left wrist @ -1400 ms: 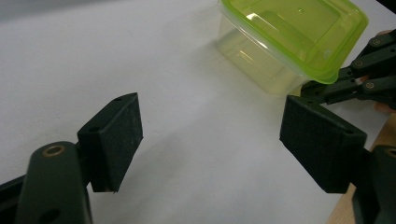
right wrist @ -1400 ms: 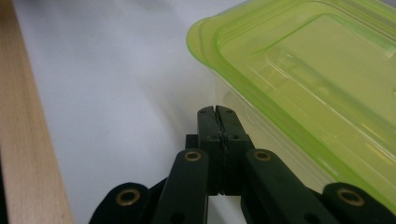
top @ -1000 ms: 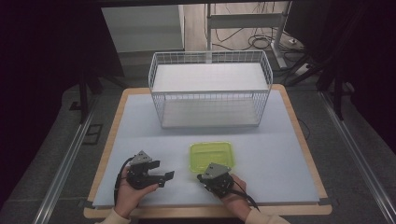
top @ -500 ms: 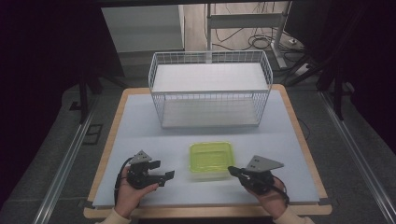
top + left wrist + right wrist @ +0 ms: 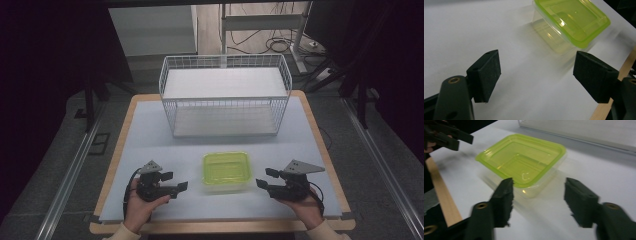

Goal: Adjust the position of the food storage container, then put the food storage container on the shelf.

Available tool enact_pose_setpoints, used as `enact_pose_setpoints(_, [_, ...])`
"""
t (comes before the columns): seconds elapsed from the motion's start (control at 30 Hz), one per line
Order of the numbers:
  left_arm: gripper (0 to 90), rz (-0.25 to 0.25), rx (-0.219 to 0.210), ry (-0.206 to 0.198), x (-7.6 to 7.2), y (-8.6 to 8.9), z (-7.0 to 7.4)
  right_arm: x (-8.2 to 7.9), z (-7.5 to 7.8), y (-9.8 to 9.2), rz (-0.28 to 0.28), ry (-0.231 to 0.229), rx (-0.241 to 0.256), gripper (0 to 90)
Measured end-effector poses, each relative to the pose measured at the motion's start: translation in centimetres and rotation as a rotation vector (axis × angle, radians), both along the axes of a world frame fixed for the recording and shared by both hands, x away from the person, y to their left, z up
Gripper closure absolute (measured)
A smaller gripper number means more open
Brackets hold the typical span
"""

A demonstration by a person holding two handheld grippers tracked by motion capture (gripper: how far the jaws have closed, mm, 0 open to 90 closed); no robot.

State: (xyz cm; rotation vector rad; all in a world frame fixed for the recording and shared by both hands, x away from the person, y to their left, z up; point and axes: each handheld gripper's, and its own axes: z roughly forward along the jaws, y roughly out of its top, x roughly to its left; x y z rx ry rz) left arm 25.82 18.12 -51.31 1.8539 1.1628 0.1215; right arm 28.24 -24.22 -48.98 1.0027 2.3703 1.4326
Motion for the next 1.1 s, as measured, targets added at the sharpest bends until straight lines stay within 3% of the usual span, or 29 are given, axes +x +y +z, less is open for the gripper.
enact_pose_setpoints(0.13, [22.6, -0.006, -0.02, -0.006, 0.1, -0.4, 0.7, 0.0, -0.1, 0.3, 0.0, 0.004, 0.014, 29.2])
enact_pose_setpoints(0.33, [23.4, -0.011, -0.041, 0.003, 0.4, -0.9, 1.3, 0.6, 0.1, 0.4, -0.008, 0.013, 0.022, 30.3])
enact_pose_setpoints(0.53, [23.8, -0.019, -0.036, -0.01, 1.1, -1.5, 1.9, 1.9, 0.2, 0.7, -0.03, 0.085, 0.033, 34.4])
enact_pose_setpoints(0.7, [24.3, -0.007, -0.07, 0.032, 2.2, -1.9, 2.1, 2.9, 0.4, 1.0, -0.058, 0.117, 0.046, 36.7])
enact_pose_setpoints(0.87, [25.8, 0.014, -0.097, 0.039, 3.1, -2.2, 2.9, 3.9, 0.8, 1.3, -0.056, 0.164, 0.048, 37.6])
enact_pose_setpoints(1.1, [26.8, 0.01, -0.066, 0.113, 4.8, -3.6, 2.0, 5.8, 1.1, 2.2, -0.072, 0.205, 0.046, 37.8])
